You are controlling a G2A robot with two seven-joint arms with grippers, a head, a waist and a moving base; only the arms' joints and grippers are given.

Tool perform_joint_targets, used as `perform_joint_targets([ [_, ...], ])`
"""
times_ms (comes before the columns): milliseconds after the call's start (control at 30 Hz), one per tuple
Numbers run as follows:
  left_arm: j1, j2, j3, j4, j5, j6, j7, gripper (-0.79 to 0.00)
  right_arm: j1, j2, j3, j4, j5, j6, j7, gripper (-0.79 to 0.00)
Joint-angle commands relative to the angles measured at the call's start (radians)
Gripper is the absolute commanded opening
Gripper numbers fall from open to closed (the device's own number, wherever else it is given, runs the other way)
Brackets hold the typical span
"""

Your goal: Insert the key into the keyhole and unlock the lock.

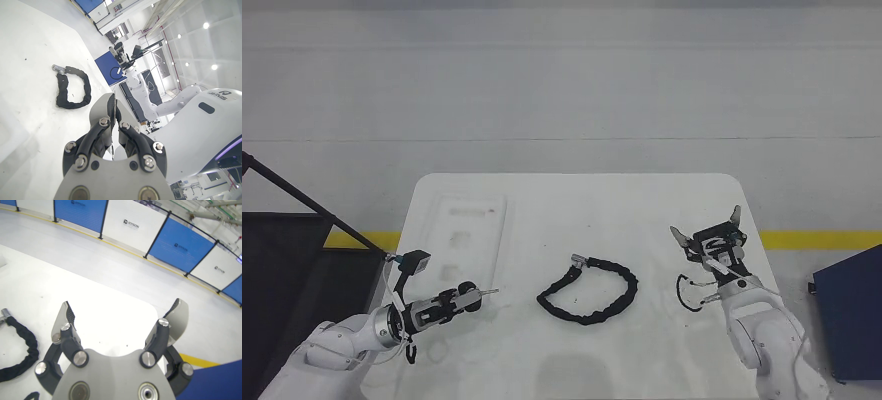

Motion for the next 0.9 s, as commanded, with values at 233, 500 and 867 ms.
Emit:
perform_joint_targets([
  [233, 0.000, 0.000, 0.000, 0.000, 0.000, 0.000, 0.000, -0.785, 0.140, -0.027, -0.274, 0.018, -0.164, -0.047, 0.065, 0.000],
  [500, -0.099, -0.005, 0.019, -0.081, 0.112, 0.081, 0.014, -0.785, 0.166, -0.032, -0.351, 0.047, -0.267, -0.110, 0.100, 0.000],
  [867, -0.410, -0.065, 0.300, -0.029, 0.234, 0.147, 0.036, -0.785, 0.166, -0.032, -0.351, 0.047, -0.267, -0.110, 0.100, 0.000],
])
